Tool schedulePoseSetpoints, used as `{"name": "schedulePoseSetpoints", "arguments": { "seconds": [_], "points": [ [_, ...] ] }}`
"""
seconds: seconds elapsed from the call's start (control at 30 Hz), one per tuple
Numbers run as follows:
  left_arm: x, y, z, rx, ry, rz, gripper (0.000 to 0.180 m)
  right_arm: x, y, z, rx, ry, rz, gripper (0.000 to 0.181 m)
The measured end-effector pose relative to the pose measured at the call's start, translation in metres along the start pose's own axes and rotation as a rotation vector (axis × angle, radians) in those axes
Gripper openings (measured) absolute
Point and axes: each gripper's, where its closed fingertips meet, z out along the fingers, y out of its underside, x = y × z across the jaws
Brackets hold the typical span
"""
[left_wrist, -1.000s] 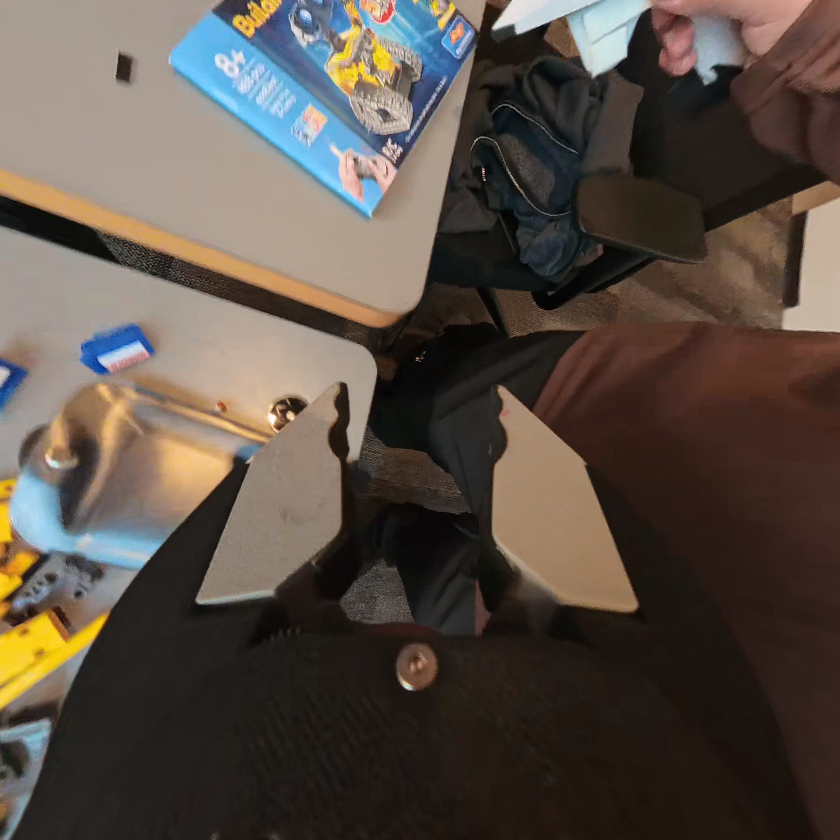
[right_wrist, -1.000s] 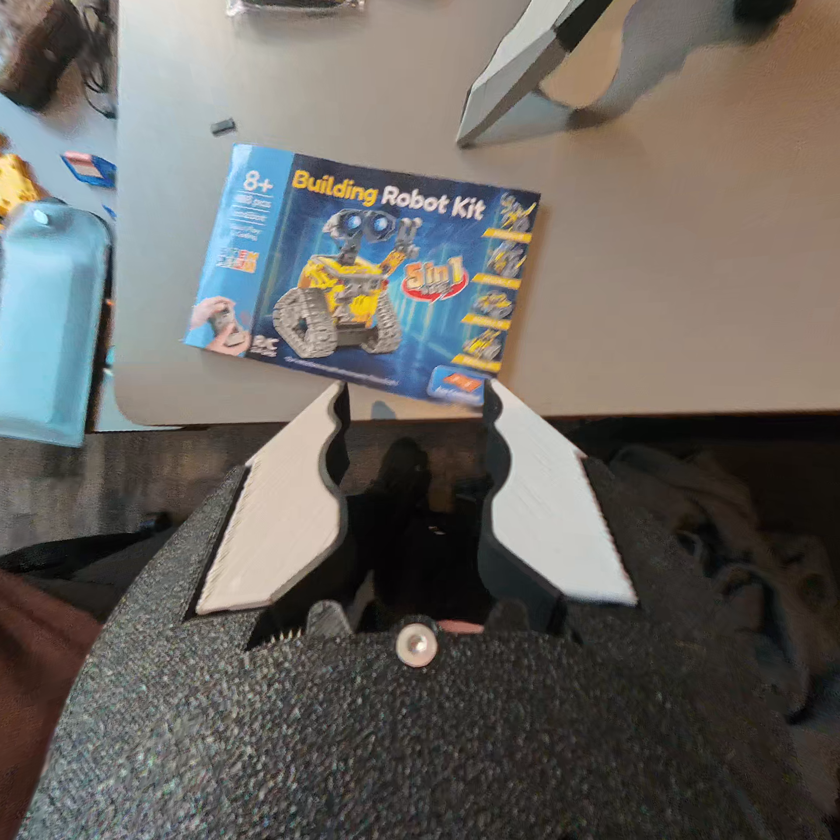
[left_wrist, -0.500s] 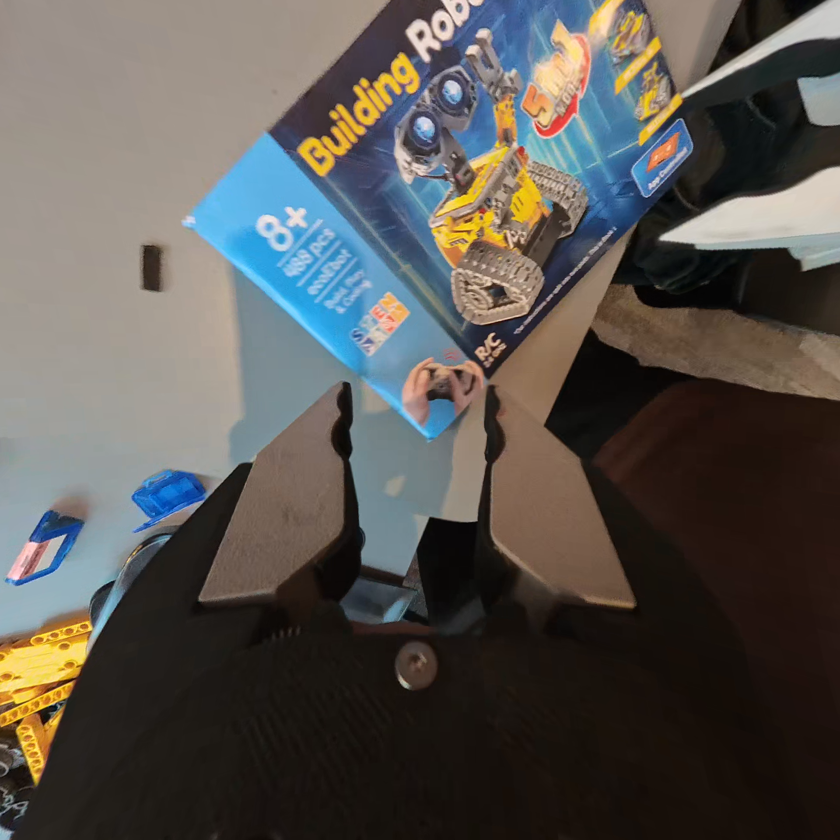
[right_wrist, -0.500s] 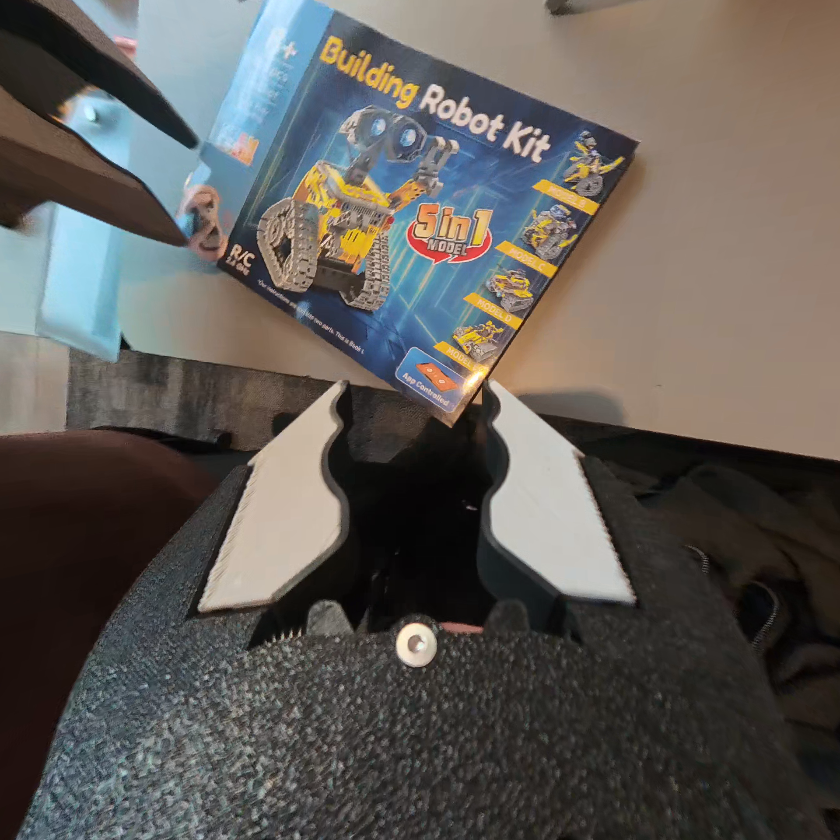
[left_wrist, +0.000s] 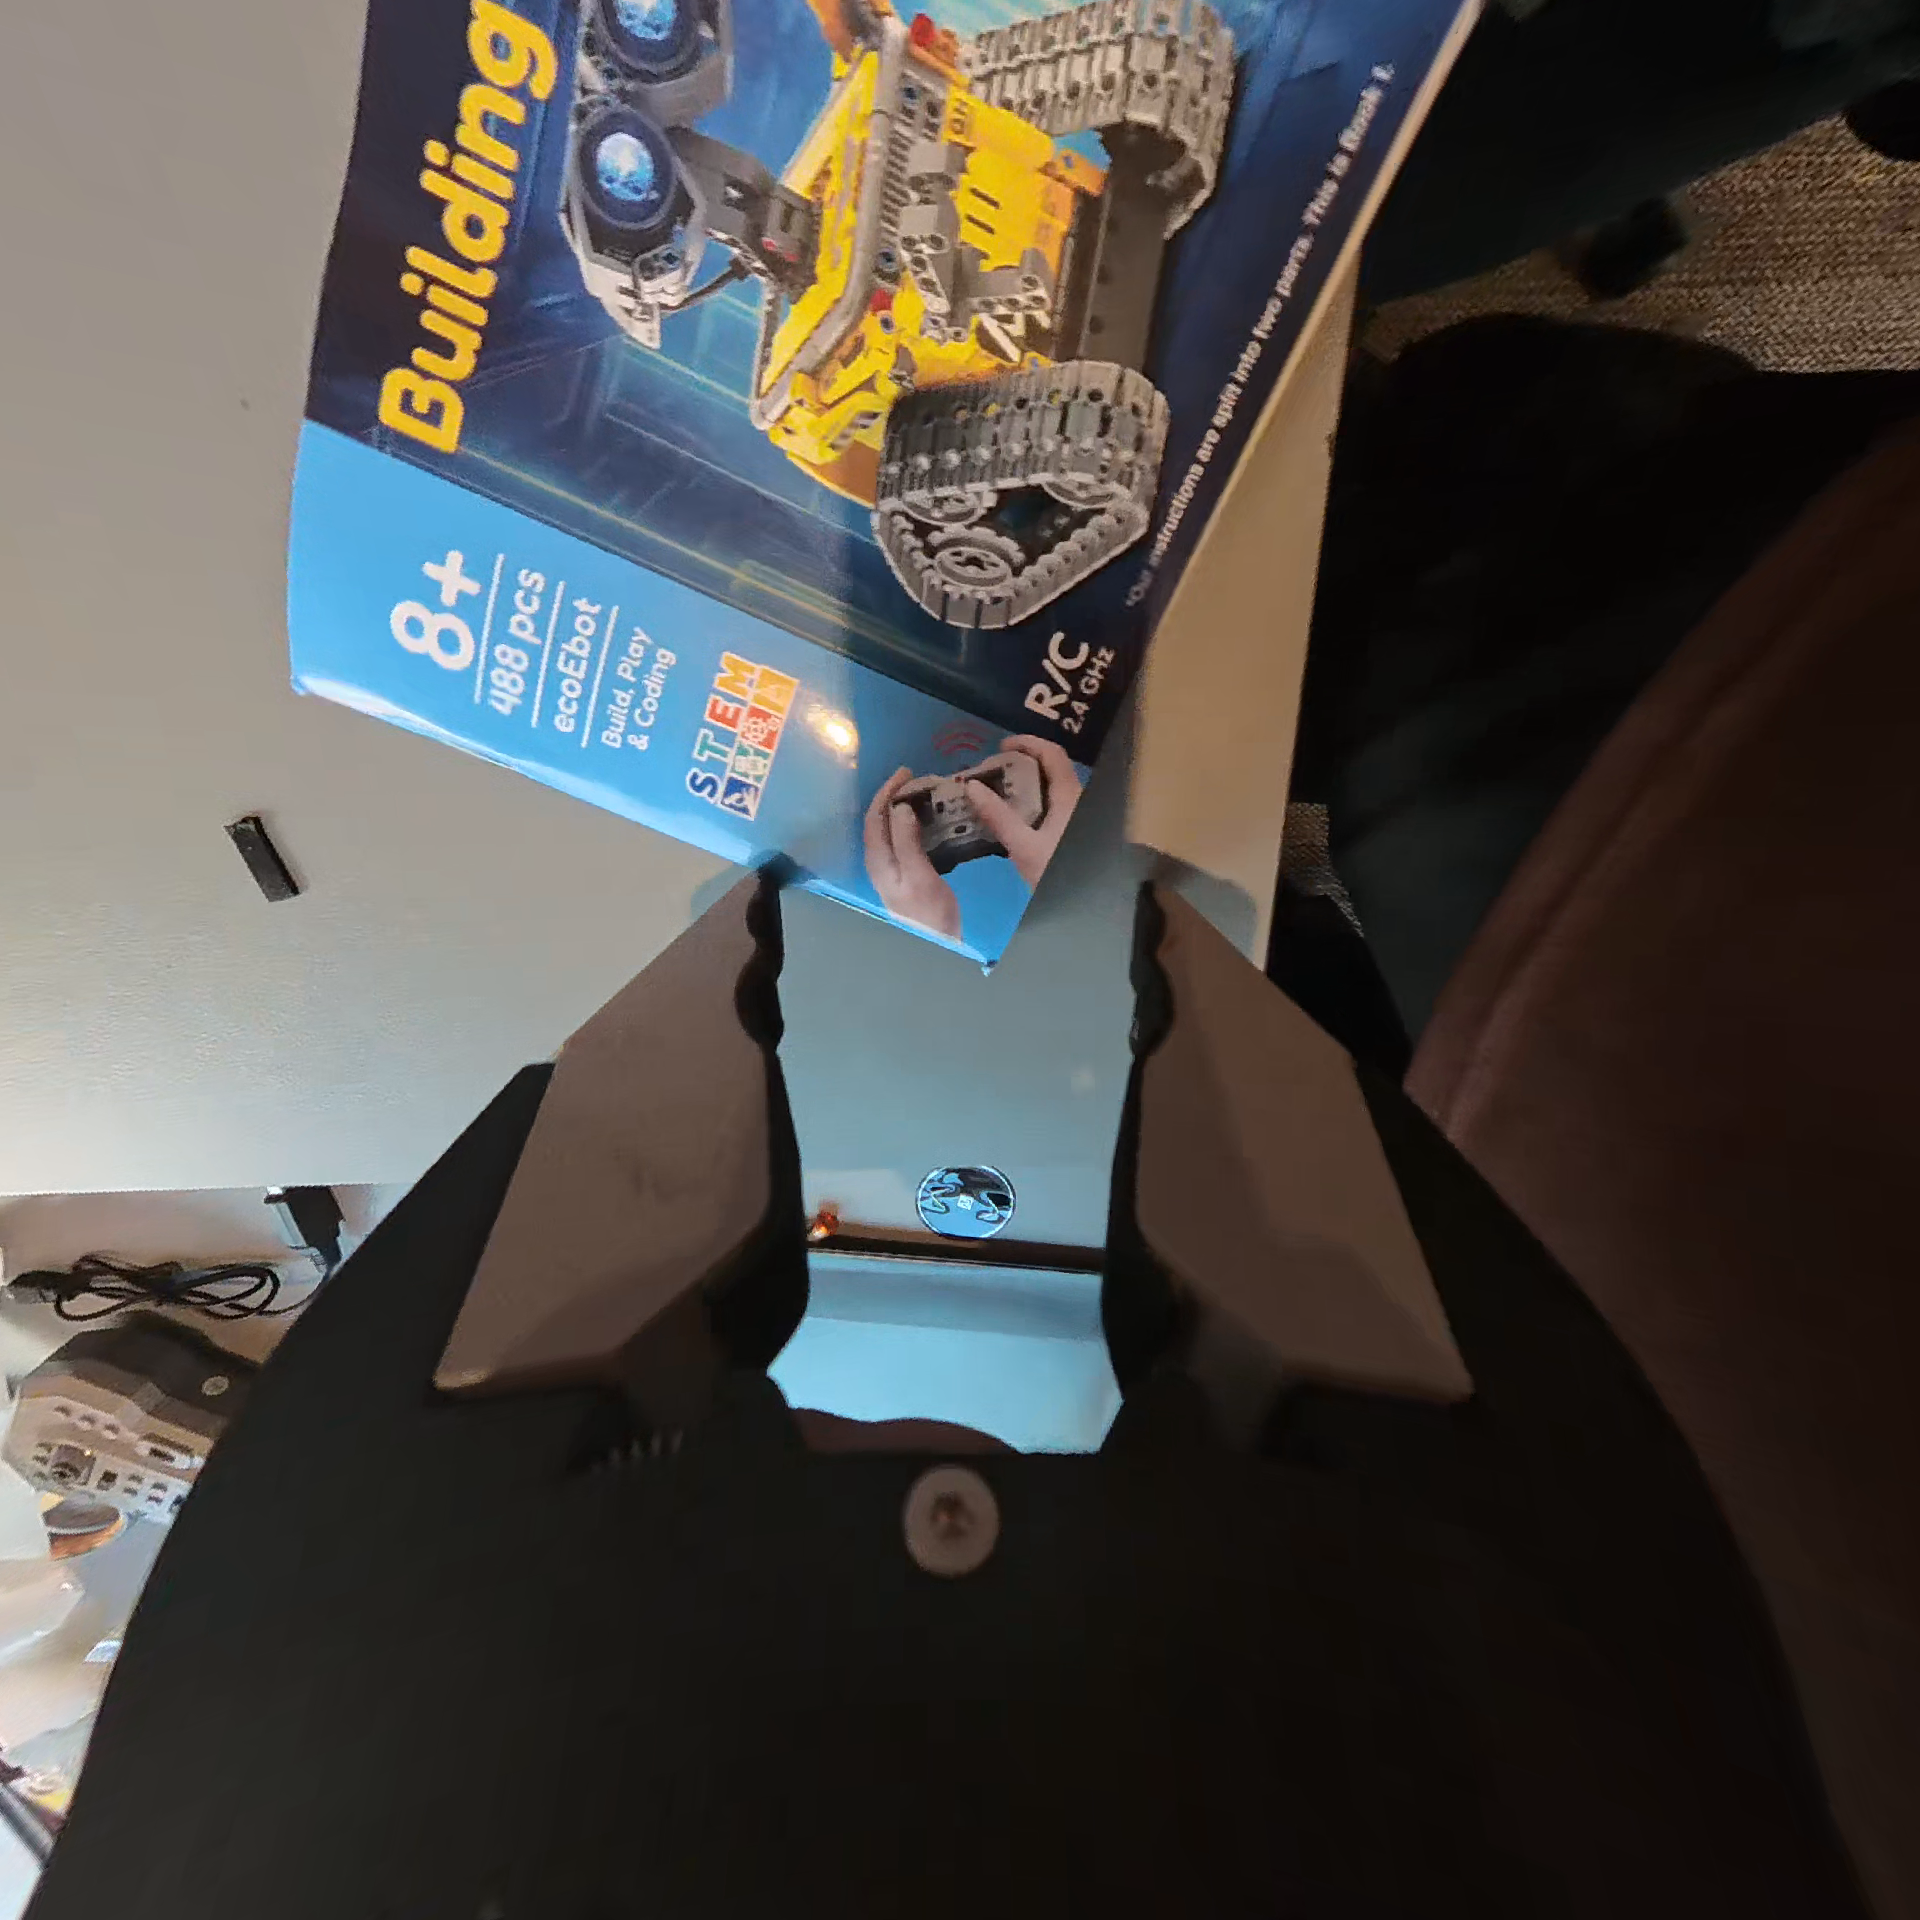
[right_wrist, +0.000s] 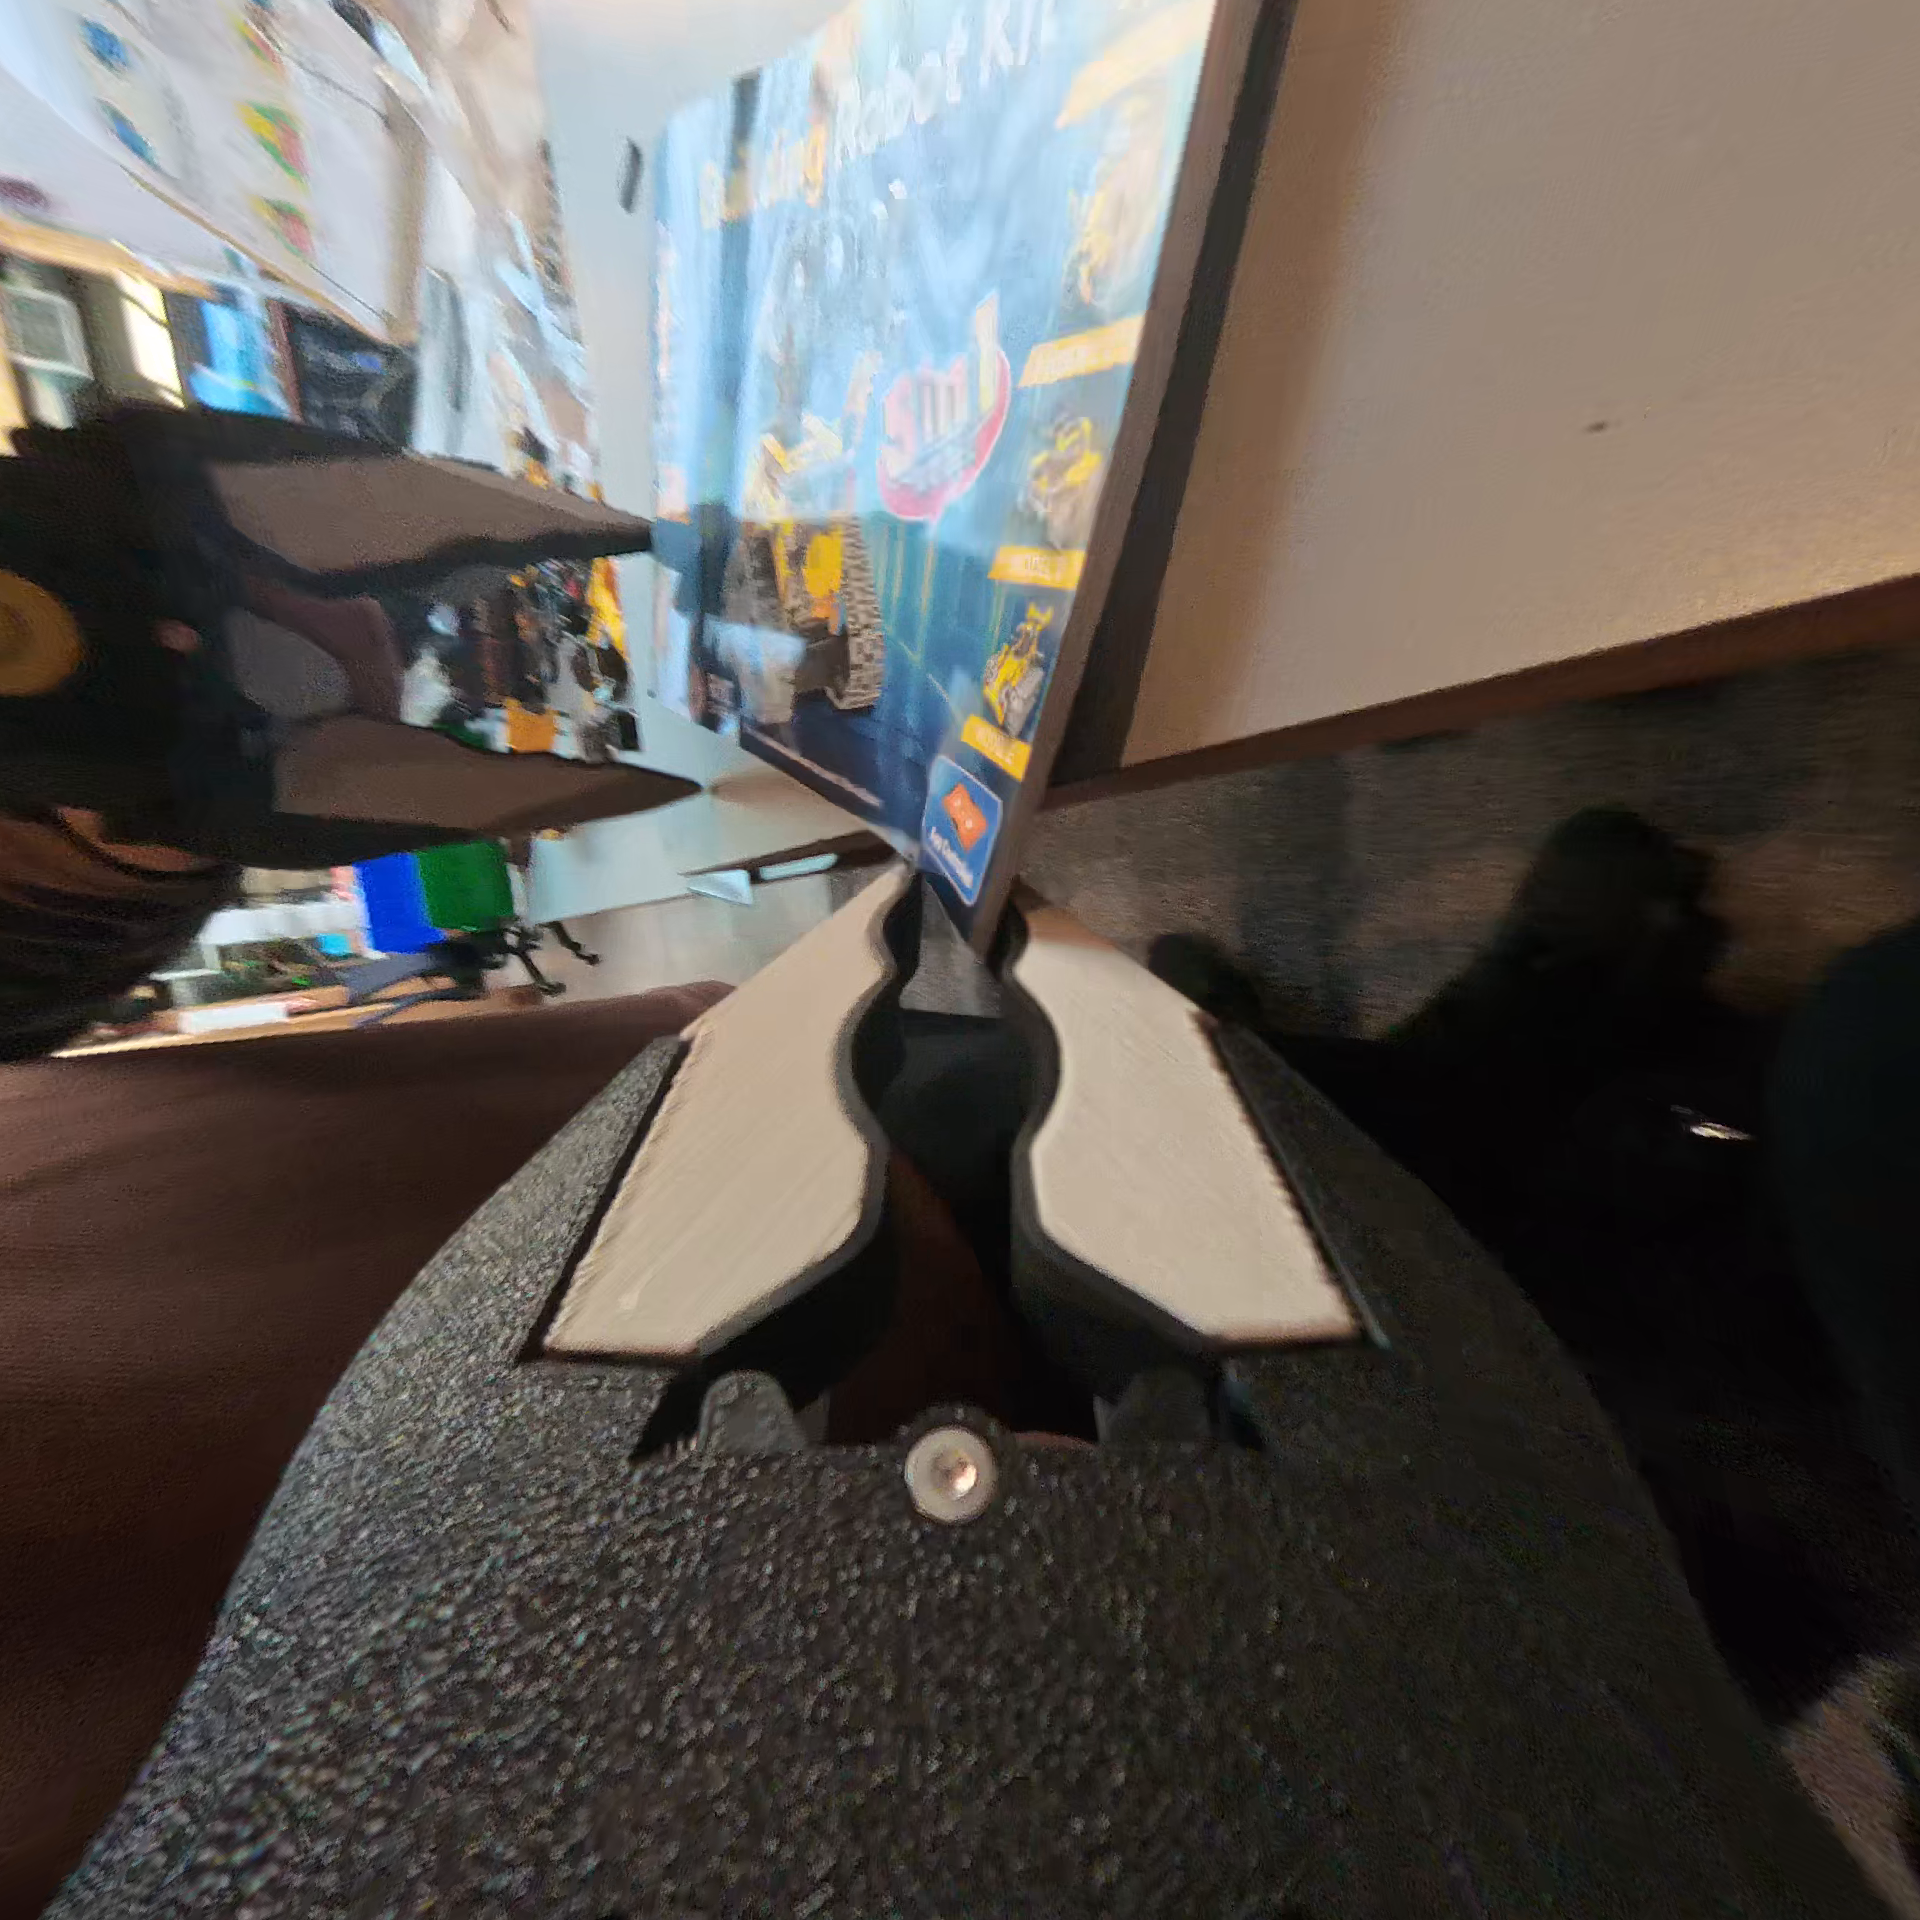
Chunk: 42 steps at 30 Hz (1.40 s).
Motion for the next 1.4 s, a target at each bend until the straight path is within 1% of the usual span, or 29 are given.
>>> {"name": "schedulePoseSetpoints", "arguments": {
  "seconds": [0.03, 0.1, 0.17, 0.23, 0.37, 0.4, 0.53, 0.57, 0.63, 0.7, 0.8, 0.83, 0.87, 0.93, 0.97, 1.03, 1.13, 1.2, 1.23, 1.27, 1.3, 1.37, 1.4],
  "points": [
    [0.001, 0.001, 0.000, -0.001, 0.000, -0.004, 0.069, -0.005, -0.002, -0.001, 0.012, -0.025, 0.007, 0.004],
    [-0.001, 0.000, -0.002, 0.005, -0.027, -0.013, 0.081, -0.014, -0.004, -0.004, 0.025, -0.036, -0.010, 0.003],
    [-0.003, -0.006, -0.010, 0.037, -0.068, -0.010, 0.088, -0.027, -0.006, -0.007, 0.034, -0.038, -0.046, 0.003],
    [-0.002, -0.020, -0.021, 0.092, -0.102, 0.020, 0.091, -0.040, -0.010, -0.009, 0.049, -0.043, -0.058, 0.003],
    [0.005, -0.054, -0.033, 0.184, -0.161, 0.153, 0.089, -0.072, -0.025, -0.010, 0.111, -0.109, 0.011, 0.003],
    [0.006, -0.059, -0.032, 0.189, -0.166, 0.179, 0.086, -0.078, -0.028, -0.009, 0.121, -0.121, 0.015, 0.003],
    [0.004, -0.055, -0.014, 0.148, -0.179, 0.239, 0.048, -0.079, -0.027, -0.011, 0.154, -0.104, 0.050, 0.003],
    [0.003, -0.050, -0.010, 0.137, -0.190, 0.256, 0.031, -0.076, -0.022, -0.013, 0.159, -0.093, 0.062, 0.003],
    [0.008, -0.042, -0.005, 0.135, -0.188, 0.283, 0.022, -0.071, -0.008, -0.013, 0.146, -0.088, 0.079, 0.002],
    [0.010, -0.039, -0.006, 0.142, -0.238, 0.347, 0.014, -0.073, 0.004, -0.011, 0.140, -0.112, 0.095, 0.002],
    [0.010, -0.038, -0.011, 0.187, -0.285, 0.383, 0.008, -0.084, 0.009, -0.013, 0.170, -0.181, 0.102, 0.003],
    [0.009, -0.038, -0.015, 0.209, -0.284, 0.374, 0.007, -0.085, 0.008, -0.015, 0.183, -0.186, 0.085, 0.012],
    [0.007, -0.038, -0.019, 0.228, -0.276, 0.364, 0.006, -0.082, 0.007, -0.018, 0.200, -0.170, 0.054, 0.024],
    [0.001, -0.040, -0.031, 0.264, -0.255, 0.347, 0.004, -0.076, 0.000, -0.029, 0.237, -0.112, -0.057, 0.031],
    [-0.004, -0.042, -0.039, 0.280, -0.252, 0.348, 0.003, -0.072, -0.006, -0.036, 0.245, -0.057, -0.142, 0.042],
    [-0.012, -0.046, -0.057, 0.314, -0.235, 0.372, 0.003, -0.071, -0.021, -0.050, 0.231, 0.094, -0.377, 0.065],
    [-0.022, -0.050, -0.083, 0.342, -0.223, 0.452, 0.003, -0.093, -0.048, -0.064, 0.175, 0.310, -0.803, 0.086],
    [-0.025, -0.052, -0.097, 0.354, -0.206, 0.487, 0.002, -0.111, -0.050, -0.055, 0.067, 0.385, -1.049, 0.092],
    [-0.023, -0.052, -0.103, 0.364, -0.188, 0.508, 0.002, -0.116, -0.053, -0.050, 0.038, 0.432, -1.132, 0.093],
    [-0.021, -0.052, -0.108, 0.373, -0.186, 0.536, 0.002, -0.119, -0.058, -0.045, 0.033, 0.478, -1.193, 0.079],
    [-0.020, -0.050, -0.111, 0.373, -0.186, 0.556, 0.002, -0.121, -0.057, -0.037, 0.011, 0.490, -1.242, 0.058],
    [-0.019, -0.043, -0.115, 0.372, -0.177, 0.561, 0.002, -0.121, -0.055, -0.024, -0.042, 0.519, -1.296, 0.000],
    [-0.020, -0.038, -0.116, 0.371, -0.177, 0.550, 0.002, -0.126, -0.054, -0.018, -0.043, 0.514, -1.294, 0.000]
  ]
}}
